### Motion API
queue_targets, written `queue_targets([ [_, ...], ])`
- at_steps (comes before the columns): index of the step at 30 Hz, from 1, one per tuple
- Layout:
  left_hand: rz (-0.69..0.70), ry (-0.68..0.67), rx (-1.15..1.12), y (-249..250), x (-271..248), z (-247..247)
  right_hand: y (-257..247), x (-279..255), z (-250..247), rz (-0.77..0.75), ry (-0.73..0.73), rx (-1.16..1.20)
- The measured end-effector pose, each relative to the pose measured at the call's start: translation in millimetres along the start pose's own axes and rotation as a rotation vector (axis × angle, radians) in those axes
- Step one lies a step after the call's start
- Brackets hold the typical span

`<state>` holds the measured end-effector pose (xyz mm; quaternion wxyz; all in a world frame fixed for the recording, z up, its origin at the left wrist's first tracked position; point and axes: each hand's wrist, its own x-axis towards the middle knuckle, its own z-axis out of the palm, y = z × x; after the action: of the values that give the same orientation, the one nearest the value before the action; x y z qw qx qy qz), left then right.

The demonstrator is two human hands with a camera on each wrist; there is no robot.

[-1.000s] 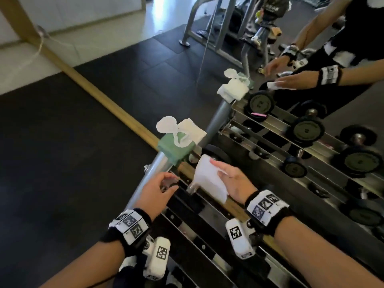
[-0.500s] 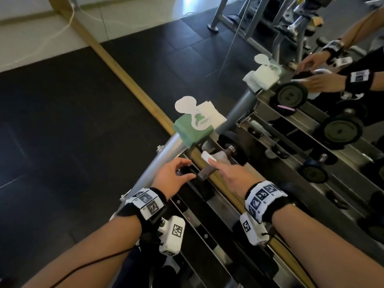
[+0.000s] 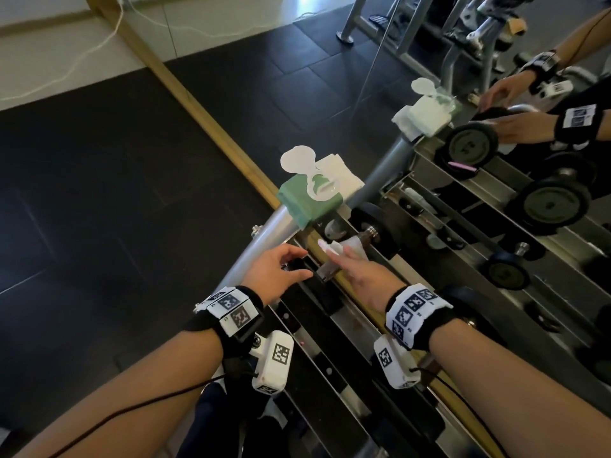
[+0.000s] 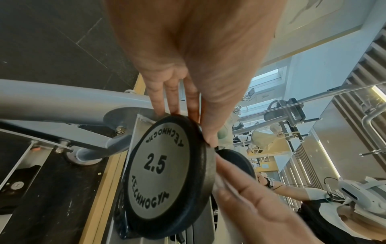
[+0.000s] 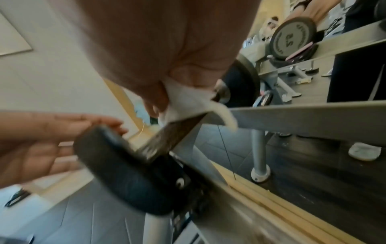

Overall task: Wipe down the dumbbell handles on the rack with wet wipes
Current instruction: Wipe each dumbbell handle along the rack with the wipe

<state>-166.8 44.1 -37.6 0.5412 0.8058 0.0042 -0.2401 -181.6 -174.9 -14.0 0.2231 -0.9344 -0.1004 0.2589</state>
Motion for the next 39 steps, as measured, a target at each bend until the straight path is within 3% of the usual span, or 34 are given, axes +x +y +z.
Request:
queue_targets([
  [5, -0.009, -0.005, -0.001, 1.1, -0.5, -0.7, -2.2, -1.5, 7.9, -0.023, -0.160, -0.170],
  [12, -0.037, -0.030, -0.003, 0.5, 2.9, -2.3, 20.1, 4.9, -28.2, 0.075, 0.037, -0.155],
  [15, -0.040, -0.027, -0.030, 0.5, 3.4, -1.7, 8.1, 0.4, -15.1, 0.054, -0.013, -0.158],
  [19, -0.038, -0.025, -0.053, 1.5, 4.1, -0.4, -6.8, -9.0, -1.4, -0.133, -0.073, -0.126],
  [22, -0.037, -0.038, -0.036, -1.4, 4.4, -1.9, 8.4, 3.5, -14.0, -0.039, -0.061, -0.136],
  [25, -0.051, -0.054, -0.029, -5.2, 4.9, -3.7, 22.9, 8.5, -22.5, -0.014, -0.053, -0.366],
  [28, -0.051, -0.043, -0.020, -6.4, 6.4, -3.2, 24.0, 7.3, -20.9, 0.026, 0.002, -0.254],
  [31, -0.048, -0.036, -0.023, -5.5, 7.4, -2.9, 8.0, -2.1, -5.6, -0.058, 0.023, -0.158],
  [35, -0.062, -0.046, -0.034, -4.1, 7.0, -4.5, 2.4, -2.2, -1.8, -0.065, -0.070, -0.158],
  [37, -0.067, -0.058, -0.038, -2.6, 6.1, -5.2, 9.4, 1.7, -9.9, -0.136, 0.002, -0.295],
  [38, -0.069, -0.059, -0.040, -2.0, 5.7, -5.3, 3.5, -1.4, -15.4, -0.124, -0.076, -0.449],
  [39, -0.072, -0.055, -0.043, -1.6, 5.2, -5.2, 2.5, 1.2, -19.9, -0.093, -0.250, -0.747],
])
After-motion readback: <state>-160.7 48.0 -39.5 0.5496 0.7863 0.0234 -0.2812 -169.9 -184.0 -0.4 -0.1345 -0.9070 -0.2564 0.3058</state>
